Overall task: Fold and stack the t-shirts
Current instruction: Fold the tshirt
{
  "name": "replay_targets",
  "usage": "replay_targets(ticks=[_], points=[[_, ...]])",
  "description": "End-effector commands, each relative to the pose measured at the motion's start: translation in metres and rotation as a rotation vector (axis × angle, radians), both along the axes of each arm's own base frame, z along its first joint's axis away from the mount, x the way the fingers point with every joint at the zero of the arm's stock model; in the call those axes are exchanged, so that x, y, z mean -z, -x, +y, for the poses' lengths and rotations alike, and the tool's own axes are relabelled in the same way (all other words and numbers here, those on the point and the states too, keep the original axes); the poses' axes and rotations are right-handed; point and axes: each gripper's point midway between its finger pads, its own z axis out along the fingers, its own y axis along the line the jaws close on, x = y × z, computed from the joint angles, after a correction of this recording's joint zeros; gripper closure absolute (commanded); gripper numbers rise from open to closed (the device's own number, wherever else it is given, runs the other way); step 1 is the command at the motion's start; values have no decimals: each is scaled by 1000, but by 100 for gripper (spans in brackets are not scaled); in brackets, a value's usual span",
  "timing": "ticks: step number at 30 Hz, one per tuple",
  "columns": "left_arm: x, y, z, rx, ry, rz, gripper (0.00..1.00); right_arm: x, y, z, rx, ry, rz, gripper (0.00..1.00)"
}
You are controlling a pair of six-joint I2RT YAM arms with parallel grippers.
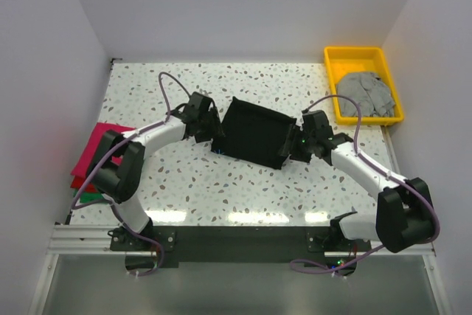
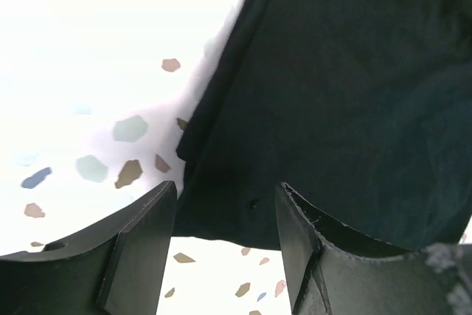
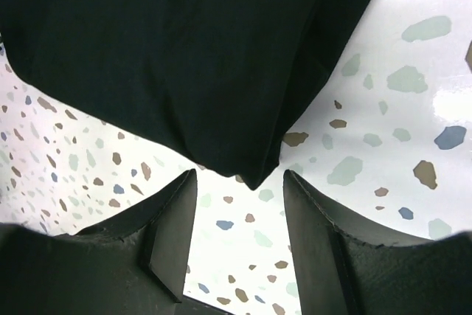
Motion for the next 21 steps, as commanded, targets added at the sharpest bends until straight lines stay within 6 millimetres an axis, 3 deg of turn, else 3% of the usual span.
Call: replay_targets(ticks=[1,6,16,21], points=[[-19,-11,10,-28,-27,-83,40,0,-3,2,22,-2,-38,47],[-8,-11,8,-3,-34,-66,43,8,1,8,18,-14,-25,56],[19,-7,2,24,-21,-31,53,23,1,13,18,-27,-6,64],[27,-1,-2,38,7,-15,64,27,2,15,13,-37,1,78]])
